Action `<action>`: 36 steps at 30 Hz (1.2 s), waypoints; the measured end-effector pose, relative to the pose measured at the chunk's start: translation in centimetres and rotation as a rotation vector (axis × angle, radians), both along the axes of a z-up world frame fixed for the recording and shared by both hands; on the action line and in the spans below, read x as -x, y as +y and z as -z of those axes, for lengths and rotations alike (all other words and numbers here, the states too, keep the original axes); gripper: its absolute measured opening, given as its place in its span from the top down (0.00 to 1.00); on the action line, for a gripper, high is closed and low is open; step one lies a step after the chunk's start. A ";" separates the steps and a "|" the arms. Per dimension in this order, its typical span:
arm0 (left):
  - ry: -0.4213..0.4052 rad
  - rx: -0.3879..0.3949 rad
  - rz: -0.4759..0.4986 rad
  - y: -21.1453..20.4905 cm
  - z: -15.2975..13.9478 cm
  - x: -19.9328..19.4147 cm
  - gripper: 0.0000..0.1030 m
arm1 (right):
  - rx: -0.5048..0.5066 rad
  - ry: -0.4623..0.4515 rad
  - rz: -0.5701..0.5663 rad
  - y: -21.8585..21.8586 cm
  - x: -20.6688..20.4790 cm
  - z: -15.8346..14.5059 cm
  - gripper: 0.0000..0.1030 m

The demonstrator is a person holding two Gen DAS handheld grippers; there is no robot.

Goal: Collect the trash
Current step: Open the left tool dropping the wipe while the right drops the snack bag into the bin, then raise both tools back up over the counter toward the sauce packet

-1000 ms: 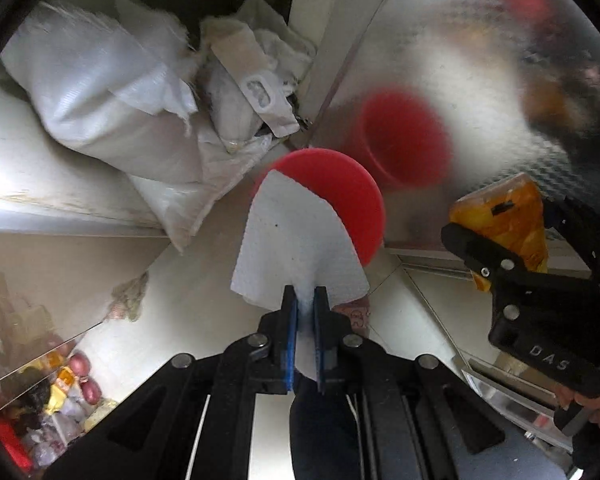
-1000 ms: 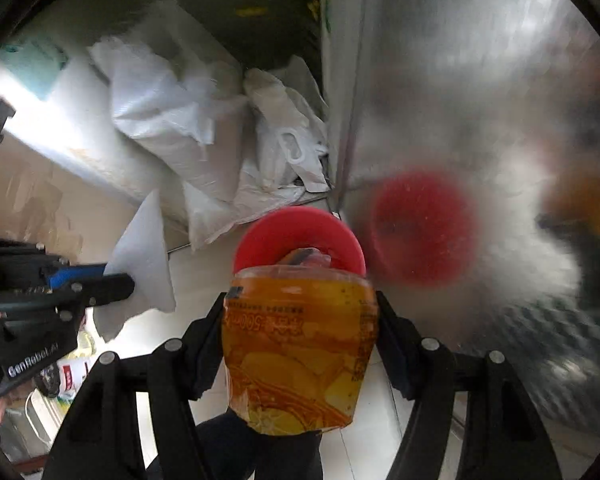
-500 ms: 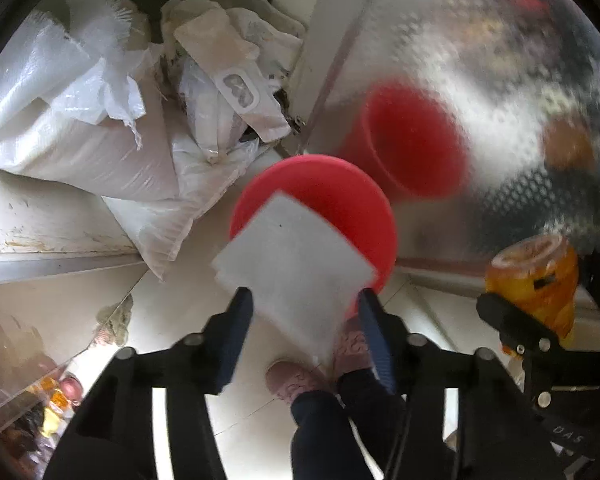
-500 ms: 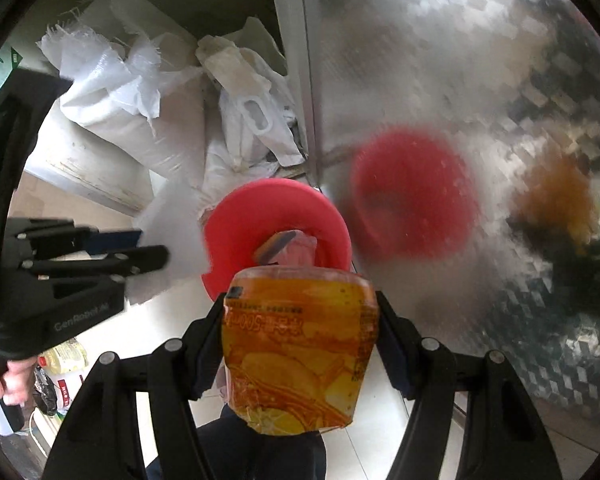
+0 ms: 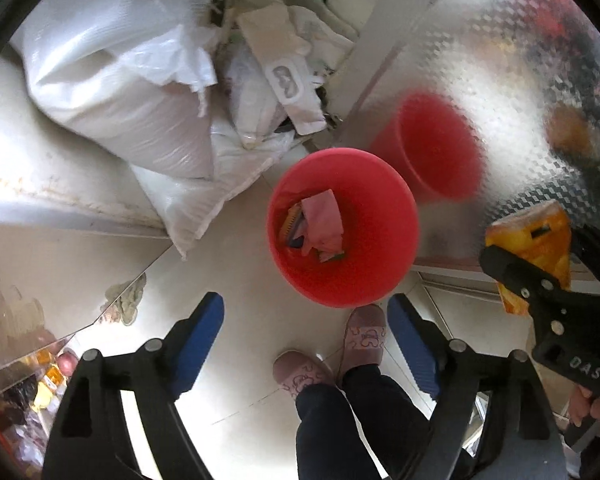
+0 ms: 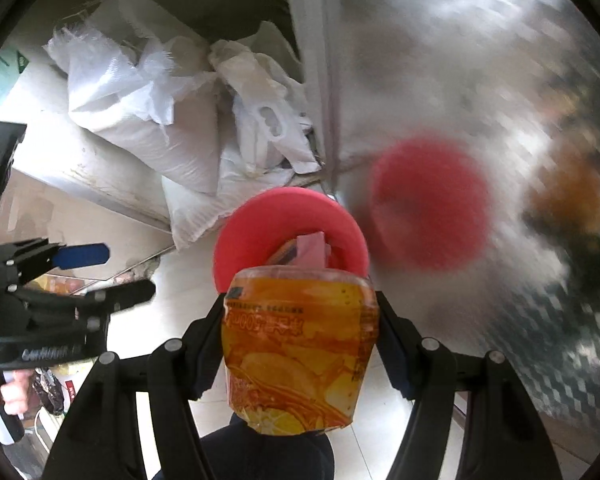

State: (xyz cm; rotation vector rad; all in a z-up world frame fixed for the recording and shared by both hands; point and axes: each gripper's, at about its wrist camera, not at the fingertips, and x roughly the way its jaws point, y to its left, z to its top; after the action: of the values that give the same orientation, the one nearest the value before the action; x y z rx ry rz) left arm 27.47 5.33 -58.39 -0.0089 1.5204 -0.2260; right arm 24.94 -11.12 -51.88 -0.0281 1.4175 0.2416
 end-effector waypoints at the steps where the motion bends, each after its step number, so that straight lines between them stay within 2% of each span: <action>1: 0.001 0.003 -0.004 0.2 -0.1 0.1 0.19 | -0.002 0.000 -0.010 0.4 -0.1 0.1 0.37; 5: -0.010 -0.004 -0.030 1.1 -0.1 0.2 0.09 | -0.006 -0.003 -0.050 1.7 -0.8 0.4 0.37; 9: -0.024 -0.009 -0.038 1.9 -0.3 0.3 0.07 | 0.002 -0.021 -0.083 2.7 -1.5 0.8 0.37; 11: -0.028 -0.017 -0.048 2.4 -0.4 0.3 0.00 | 0.007 -0.027 -0.096 3.1 -1.7 1.2 0.37; 15: -0.047 -0.050 -0.054 2.9 -0.7 0.5 0.00 | 0.017 -0.032 -0.130 3.7 -2.1 1.8 0.37; 18: -0.042 -0.044 -0.067 3.4 -0.7 0.4 0.00 | 0.029 -0.047 -0.143 3.9 -2.2 2.0 0.37; 19: -0.040 -0.042 -0.071 3.5 -0.6 0.4 0.00 | 0.041 -0.046 -0.139 3.9 -2.3 2.1 0.35; 20: -0.037 -0.044 -0.074 3.6 -0.6 0.4 0.00 | 0.042 -0.041 -0.136 3.9 -2.4 2.3 0.24; 22: -0.034 -0.052 -0.077 3.7 -0.6 0.4 0.00 | 0.051 -0.047 -0.119 3.7 -2.4 2.3 0.09; 23: -0.034 -0.057 -0.077 3.6 -0.7 0.4 0.00 | 0.058 -0.052 -0.115 3.6 -2.3 2.3 0.06; 26: -0.046 -0.066 -0.085 3.6 -1.8 0.9 0.00 | 0.072 -0.062 -0.114 3.6 -2.1 1.7 0.02; 31: -0.052 -0.074 -0.101 3.9 -4.3 1.6 0.00 | 0.061 -0.073 -0.120 3.8 -1.9 -0.5 0.02; 36: -0.085 -0.070 -0.130 4.7 -9.7 2.6 0.00 | 0.049 -0.108 -0.100 4.0 -1.1 -5.1 0.01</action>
State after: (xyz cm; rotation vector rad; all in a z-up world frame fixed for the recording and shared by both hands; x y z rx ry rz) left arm 24.83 9.99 -48.71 -0.0422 1.4364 -0.0686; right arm 26.03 -7.16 -46.77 -0.1505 1.3160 0.2832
